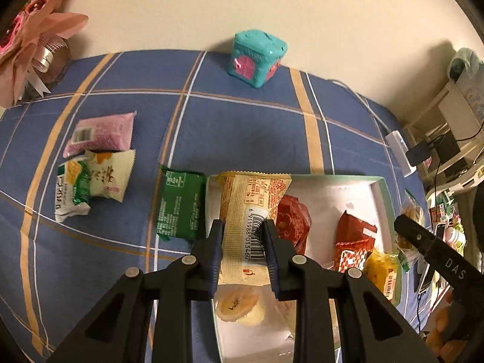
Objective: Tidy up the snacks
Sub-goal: 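Carry the bread bag to the tray with the left gripper, then open the left gripper releasing the bread bag while the right gripper releases the biscuit bag in the tray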
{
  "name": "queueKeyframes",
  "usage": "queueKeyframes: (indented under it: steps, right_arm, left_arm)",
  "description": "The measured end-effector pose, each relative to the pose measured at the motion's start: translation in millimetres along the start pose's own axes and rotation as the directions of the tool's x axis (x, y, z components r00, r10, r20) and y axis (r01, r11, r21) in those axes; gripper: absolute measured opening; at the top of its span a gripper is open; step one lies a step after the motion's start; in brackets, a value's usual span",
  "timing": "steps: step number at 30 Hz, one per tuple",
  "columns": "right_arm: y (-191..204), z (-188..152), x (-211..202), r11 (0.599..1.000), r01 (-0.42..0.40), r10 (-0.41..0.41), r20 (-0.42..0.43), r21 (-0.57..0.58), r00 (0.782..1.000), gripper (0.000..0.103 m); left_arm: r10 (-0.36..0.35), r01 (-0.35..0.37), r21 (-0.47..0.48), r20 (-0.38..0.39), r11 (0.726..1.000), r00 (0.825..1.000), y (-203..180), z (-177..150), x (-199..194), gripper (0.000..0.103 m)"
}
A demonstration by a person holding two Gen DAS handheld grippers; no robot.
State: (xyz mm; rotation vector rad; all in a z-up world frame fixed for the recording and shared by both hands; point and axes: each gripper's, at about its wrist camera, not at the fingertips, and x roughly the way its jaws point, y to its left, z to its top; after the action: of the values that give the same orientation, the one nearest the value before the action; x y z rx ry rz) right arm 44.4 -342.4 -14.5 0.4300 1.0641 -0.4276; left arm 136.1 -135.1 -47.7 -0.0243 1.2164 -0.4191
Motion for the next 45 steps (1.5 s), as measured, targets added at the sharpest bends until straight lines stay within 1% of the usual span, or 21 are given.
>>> queueKeyframes:
  steps: [3,11,19,25,27,28,29,34,38,40,42,45]
  right_arm:
    - [6.7,-1.4,8.0,1.000,-0.010,0.010,-0.002,-0.026,1.000,0.053]
    - [32.9,-11.7,36.6,0.994,-0.028,0.023,-0.045,-0.106,0.999,0.053]
    - [37.1,-17.1,49.2,0.992,-0.023,0.015,-0.066,-0.124,0.998,0.053]
    - [36.7,-18.4,51.1,0.993,-0.017,0.008,-0.076,-0.120,0.997,0.053]
    - [35.9,-17.8,51.1,0.993,-0.015,0.006,-0.078,-0.117,0.997,0.056]
    - [35.9,-17.2,51.1,0.993,-0.016,0.006,-0.079,-0.118,0.997,0.059]
    - [36.0,-16.8,50.0,0.993,-0.018,0.008,-0.079,-0.120,0.997,0.062]
    - [35.3,-14.0,41.6,0.993,-0.016,0.008,-0.073,-0.113,0.997,0.062]
    - [37.2,-9.7,27.9,0.992,-0.010,0.004,-0.048,-0.125,0.999,0.062]
    - [38.1,-7.4,20.5,0.992,-0.011,0.006,-0.036,-0.127,0.999,0.062]
    - [38.8,-6.1,15.0,0.992,-0.009,0.005,-0.027,-0.129,1.000,0.062]
    - [40.5,-5.2,10.6,0.991,0.001,-0.004,-0.017,-0.137,1.000,0.062]
  left_arm:
    - [0.000,0.000,0.000,-0.020,1.000,1.000,0.9,-3.3,10.4,0.027]
    - [-0.009,0.009,-0.006,-0.067,1.000,0.998,0.2,-9.3,30.2,0.028]
    - [-0.016,0.016,-0.002,-0.065,1.000,0.998,-2.5,-10.2,33.1,0.028]
    - [-0.017,0.016,-0.009,-0.073,1.000,0.997,-2.2,-9.8,32.8,0.029]
    - [-0.017,0.016,-0.013,-0.079,1.000,0.997,-3.0,-9.8,32.5,0.035]
    - [-0.019,0.018,-0.016,-0.082,1.000,0.996,-3.4,-9.7,31.7,0.043]
    - [-0.019,0.018,-0.015,-0.081,1.000,0.997,-3.8,-9.6,30.6,0.047]
    - [0.001,-0.001,-0.001,-0.055,1.000,0.998,-7.8,-6.3,15.9,0.047]
    - [0.018,-0.018,0.005,-0.016,1.000,1.000,-6.4,-1.2,-1.0,0.047]
    - [0.037,-0.037,0.005,0.001,0.999,0.999,-4.4,1.4,-8.1,0.047]
    - [0.053,-0.053,0.004,0.012,0.999,0.999,-1.3,3.0,-12.8,0.049]
    - [0.075,-0.075,-0.006,0.019,0.997,0.997,4.2,4.1,-15.4,0.058]
